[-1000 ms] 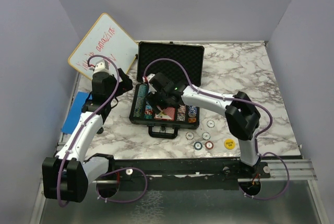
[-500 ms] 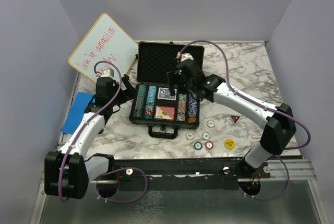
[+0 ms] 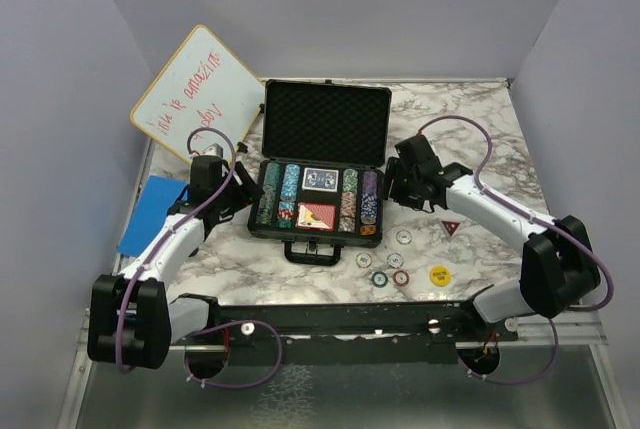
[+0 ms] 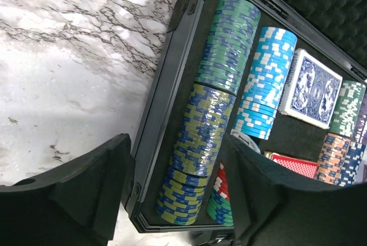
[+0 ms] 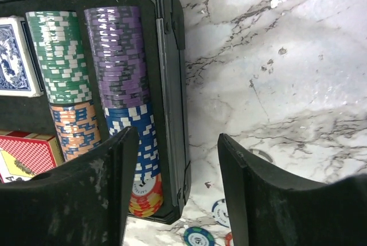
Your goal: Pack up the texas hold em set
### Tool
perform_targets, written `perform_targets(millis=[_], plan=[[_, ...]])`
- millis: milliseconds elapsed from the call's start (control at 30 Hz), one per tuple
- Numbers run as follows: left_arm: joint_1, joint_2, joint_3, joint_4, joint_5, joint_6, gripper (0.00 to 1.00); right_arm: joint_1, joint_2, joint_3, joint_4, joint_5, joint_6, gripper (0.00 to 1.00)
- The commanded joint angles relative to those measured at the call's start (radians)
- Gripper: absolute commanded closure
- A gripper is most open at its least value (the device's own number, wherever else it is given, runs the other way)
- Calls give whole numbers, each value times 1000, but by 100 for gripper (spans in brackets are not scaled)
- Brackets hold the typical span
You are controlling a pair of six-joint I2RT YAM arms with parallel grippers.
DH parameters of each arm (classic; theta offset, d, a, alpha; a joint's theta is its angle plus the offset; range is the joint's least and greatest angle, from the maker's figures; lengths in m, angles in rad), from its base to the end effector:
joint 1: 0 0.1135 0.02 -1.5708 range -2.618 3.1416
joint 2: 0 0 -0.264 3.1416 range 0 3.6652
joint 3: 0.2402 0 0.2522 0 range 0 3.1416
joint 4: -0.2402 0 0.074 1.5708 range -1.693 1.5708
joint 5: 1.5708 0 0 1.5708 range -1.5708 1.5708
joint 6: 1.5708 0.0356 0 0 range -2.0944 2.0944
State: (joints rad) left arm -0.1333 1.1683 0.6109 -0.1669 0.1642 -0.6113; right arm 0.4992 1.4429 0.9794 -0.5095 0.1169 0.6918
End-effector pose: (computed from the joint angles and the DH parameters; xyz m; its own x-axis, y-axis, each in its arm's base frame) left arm 0.2350 -0.0374 0.2054 -0.6827 -0.4797 -0.5512 -0.1702 0.8379 -0.5186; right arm 0.2599 0.1370 0.2291 -0.8254 0.2716 -0.4949 0.1412 0.9481 0.2848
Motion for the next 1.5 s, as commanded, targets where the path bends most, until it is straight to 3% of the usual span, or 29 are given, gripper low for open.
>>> perform_targets(millis=[0,200,400,533,700,867,1100,1467], plan=[[-2,-23,-10,-11,-72,-27,32,-7,4,-25,42,-40,28,39],[-2,-22,0,0,-82,-27,30,-27,39,33,129,-1,-47,32],[-2,-38,4,-35,-146,-50,20,-105,165,117,241,0,-109,25],[-2,-61,-10,-96,-189,-66,19,-127,233,171,340,-17,-185,32],[-2,-85,-7,-198,-192,-84,17,-136,339,250,348,-25,-251,41],[-2,-102,-57,-190,-82,-117,16,-140,400,291,344,-7,-296,50],[-2,-81,-111,-127,-21,-142,37,-146,448,378,324,37,-350,78],[-2,8,-120,48,101,-134,89,-174,450,424,319,60,-360,81]])
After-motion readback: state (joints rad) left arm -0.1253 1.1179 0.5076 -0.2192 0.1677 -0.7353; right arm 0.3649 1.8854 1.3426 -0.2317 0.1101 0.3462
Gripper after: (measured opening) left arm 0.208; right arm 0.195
